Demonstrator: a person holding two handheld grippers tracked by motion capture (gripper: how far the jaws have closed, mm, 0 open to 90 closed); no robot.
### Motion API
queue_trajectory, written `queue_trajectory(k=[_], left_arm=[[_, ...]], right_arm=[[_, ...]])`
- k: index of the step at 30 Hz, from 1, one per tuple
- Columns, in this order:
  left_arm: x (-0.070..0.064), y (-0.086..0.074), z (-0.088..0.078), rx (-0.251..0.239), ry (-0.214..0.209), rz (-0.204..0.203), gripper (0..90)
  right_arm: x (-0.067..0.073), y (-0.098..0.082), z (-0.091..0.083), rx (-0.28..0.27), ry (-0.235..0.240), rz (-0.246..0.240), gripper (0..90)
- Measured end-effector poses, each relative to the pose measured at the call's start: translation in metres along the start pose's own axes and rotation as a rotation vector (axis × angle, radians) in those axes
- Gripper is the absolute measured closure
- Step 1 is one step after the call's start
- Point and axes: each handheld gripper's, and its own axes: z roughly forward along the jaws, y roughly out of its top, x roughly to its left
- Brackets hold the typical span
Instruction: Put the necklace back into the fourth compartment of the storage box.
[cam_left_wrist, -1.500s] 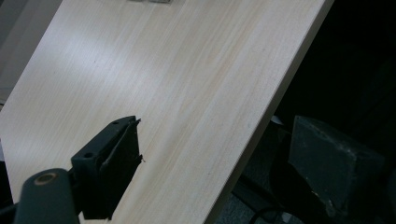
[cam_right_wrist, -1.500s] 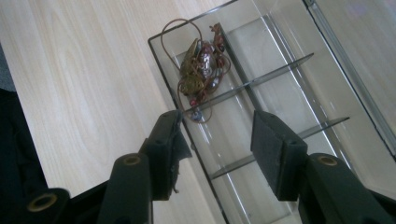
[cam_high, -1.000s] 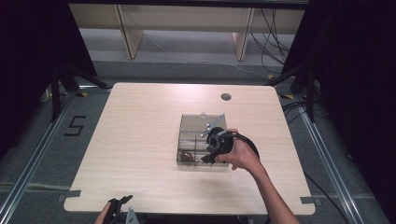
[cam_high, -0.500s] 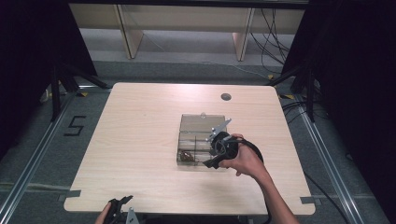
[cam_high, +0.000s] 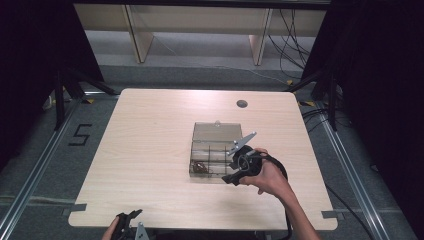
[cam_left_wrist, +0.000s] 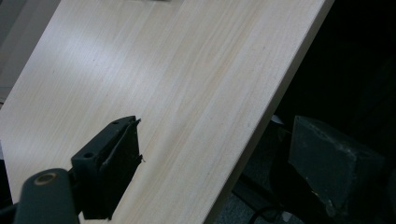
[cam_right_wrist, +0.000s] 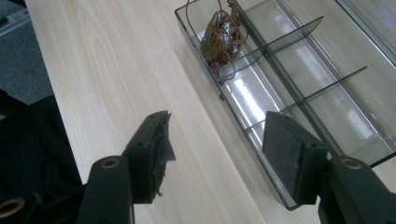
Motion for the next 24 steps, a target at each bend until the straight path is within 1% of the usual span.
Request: queue_trajectory(k=[1,2,3,4,6,7,8,9,10,11,16,17,18,19,20,21,22,23,24], left_arm=[[0.000,0.000,0.000,0.000,0.000,0.000,15.8],[-0.001,0.000,0.001,-0.015,-0.002,-0.014,15.8],[-0.001,0.000,0.001,-0.015,-0.002,-0.014,15.8],[0.000,0.000,0.000,0.002,0.000,0.001,15.8],[0.000,0.000,0.000,0.000,0.002,0.001,15.8],[0.000,0.000,0.000,-0.003,0.001,-0.002,15.8],[0.000,0.000,0.000,0.001,0.002,0.001,15.8],[0.000,0.000,0.000,0.001,0.002,0.001,15.8],[0.000,0.000,0.000,0.001,0.002,0.001,15.8],[0.000,0.000,0.000,0.001,0.003,0.002,15.8],[0.000,0.000,0.000,0.000,0.004,0.002,15.8],[-0.001,0.000,0.000,-0.001,0.004,-0.012,15.8],[-0.001,0.000,0.000,0.001,0.003,-0.010,15.8],[-0.001,0.000,0.000,0.001,0.003,-0.010,15.8],[-0.001,0.000,0.000,0.002,0.003,-0.010,15.8],[-0.001,0.000,0.000,0.002,0.003,-0.010,15.8],[-0.001,0.000,0.000,0.001,0.004,-0.011,15.8],[0.000,0.000,0.000,0.001,0.004,0.004,15.8],[-0.001,0.000,0.000,0.001,0.004,-0.010,15.8]], right_arm=[[0.000,0.000,0.000,0.000,0.000,0.000,42.2],[0.000,-0.002,0.000,-0.001,0.011,-0.018,42.1],[0.000,-0.002,0.000,-0.001,0.011,-0.018,42.1],[0.003,-0.004,-0.001,0.001,0.013,0.008,41.9],[0.003,-0.006,-0.001,-0.004,0.010,0.002,41.8],[0.004,-0.006,-0.001,-0.006,0.007,0.008,41.7],[0.003,-0.007,0.000,-0.016,0.022,-0.010,41.7],[0.003,-0.007,0.000,-0.016,0.022,-0.010,41.7],[0.003,-0.009,-0.001,-0.025,0.005,-0.012,41.8],[0.005,-0.009,-0.002,-0.020,0.011,0.009,41.7],[0.008,-0.012,-0.001,-0.025,0.015,0.009,41.6],[0.008,-0.013,-0.001,-0.036,0.014,0.000,41.2],[0.008,-0.014,-0.001,-0.049,0.018,-0.029,39.8],[0.008,-0.014,-0.001,-0.049,0.018,-0.029,39.8],[0.012,-0.015,-0.002,-0.035,0.021,0.007,38.2],[0.012,-0.015,-0.002,-0.035,0.021,0.007,38.2],[0.010,-0.016,0.000,-0.059,0.012,-0.022,36.0],[0.010,-0.016,0.000,-0.059,0.012,-0.022,36.0],[0.011,-0.016,0.000,-0.058,0.013,-0.015,35.1]])
